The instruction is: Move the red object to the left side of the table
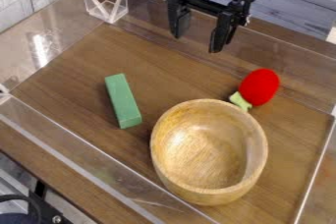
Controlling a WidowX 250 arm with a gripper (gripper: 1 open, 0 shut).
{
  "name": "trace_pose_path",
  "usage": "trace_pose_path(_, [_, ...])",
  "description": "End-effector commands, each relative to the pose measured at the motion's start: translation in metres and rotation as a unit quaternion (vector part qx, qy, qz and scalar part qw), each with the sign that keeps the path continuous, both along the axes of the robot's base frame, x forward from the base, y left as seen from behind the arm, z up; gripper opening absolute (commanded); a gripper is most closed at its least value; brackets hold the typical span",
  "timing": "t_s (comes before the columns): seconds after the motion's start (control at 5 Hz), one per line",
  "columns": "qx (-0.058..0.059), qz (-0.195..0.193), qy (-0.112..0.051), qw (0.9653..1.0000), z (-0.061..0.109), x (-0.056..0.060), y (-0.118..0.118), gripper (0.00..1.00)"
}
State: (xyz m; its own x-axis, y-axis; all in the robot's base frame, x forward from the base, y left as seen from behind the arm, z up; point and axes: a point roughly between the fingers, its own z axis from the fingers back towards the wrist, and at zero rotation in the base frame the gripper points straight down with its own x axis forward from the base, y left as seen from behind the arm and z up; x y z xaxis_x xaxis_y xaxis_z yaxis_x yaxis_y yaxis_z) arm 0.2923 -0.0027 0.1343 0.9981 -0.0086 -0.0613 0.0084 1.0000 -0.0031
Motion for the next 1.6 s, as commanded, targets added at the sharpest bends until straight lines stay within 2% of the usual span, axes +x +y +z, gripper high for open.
trace_pose_path(0.0, [-0.001, -0.012, 0.010, 0.9999, -0.010, 0.001, -0.010, 1.00])
trace_pose_path(0.2, [-0.002, -0.026, 0.018, 0.9995, -0.019, 0.003, -0.022, 1.00])
trace_pose_path(0.4, [0.002, -0.049, 0.012, 0.9987, -0.024, 0.014, -0.044, 1.00])
trace_pose_path(0.6, [0.007, -0.078, 0.000, 0.9969, -0.029, 0.028, -0.079, 1.00])
trace_pose_path(0.8, [0.011, -0.102, -0.008, 0.9947, -0.035, 0.039, -0.099, 1.00])
trace_pose_path(1.0, [0.020, -0.126, -0.007, 0.9918, -0.044, 0.044, -0.103, 1.00])
trace_pose_path(1.4, [0.039, -0.143, -0.001, 0.9889, -0.059, 0.055, -0.101, 1.00])
